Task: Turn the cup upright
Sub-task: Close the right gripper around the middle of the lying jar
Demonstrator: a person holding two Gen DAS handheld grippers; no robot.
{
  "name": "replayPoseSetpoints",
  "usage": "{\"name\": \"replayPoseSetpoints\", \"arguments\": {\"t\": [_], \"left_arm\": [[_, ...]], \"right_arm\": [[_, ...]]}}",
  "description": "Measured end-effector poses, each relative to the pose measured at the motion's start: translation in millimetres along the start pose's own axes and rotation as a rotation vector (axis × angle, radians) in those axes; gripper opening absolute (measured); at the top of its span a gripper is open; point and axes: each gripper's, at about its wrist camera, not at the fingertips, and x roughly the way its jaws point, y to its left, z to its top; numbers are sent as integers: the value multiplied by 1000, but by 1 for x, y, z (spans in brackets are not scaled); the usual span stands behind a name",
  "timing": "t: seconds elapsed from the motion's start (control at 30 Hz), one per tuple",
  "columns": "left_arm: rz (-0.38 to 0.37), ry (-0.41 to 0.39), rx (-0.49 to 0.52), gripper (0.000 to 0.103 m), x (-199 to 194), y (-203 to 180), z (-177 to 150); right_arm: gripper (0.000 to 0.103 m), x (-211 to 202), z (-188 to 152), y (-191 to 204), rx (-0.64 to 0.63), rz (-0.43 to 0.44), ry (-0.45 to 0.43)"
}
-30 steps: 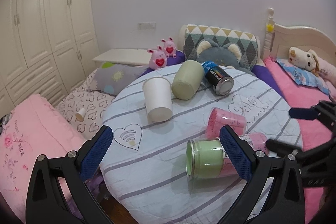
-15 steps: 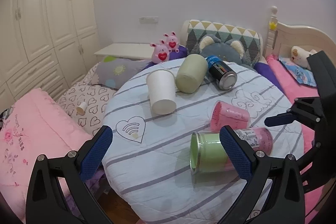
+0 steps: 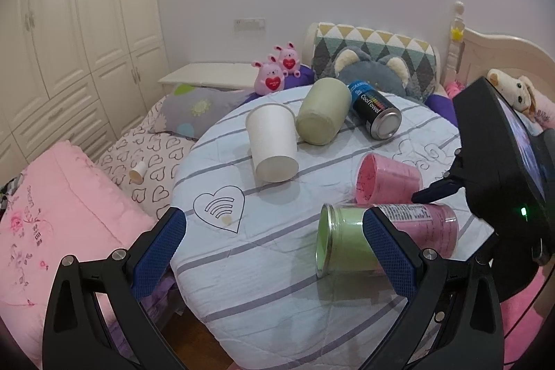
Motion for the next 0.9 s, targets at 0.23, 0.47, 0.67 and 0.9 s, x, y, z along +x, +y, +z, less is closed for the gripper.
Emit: {"name": "replayPoseSetpoints", "arguments": {"t": [0.23, 0.47, 0.67, 0.9], "left_arm": [[5, 5, -16, 103, 3, 6, 1], [10, 2, -15, 103, 1, 8, -1], [2, -9, -26, 103, -5, 11, 0], [-16, -29, -21, 103, -16, 9, -1]], "right_arm": [[82, 12, 5, 2, 8, 1, 27], [80, 13, 7, -12, 207, 39, -32], [78, 7, -8, -21, 463, 117, -131], [76, -9, -35, -15, 683, 115, -232]]}}
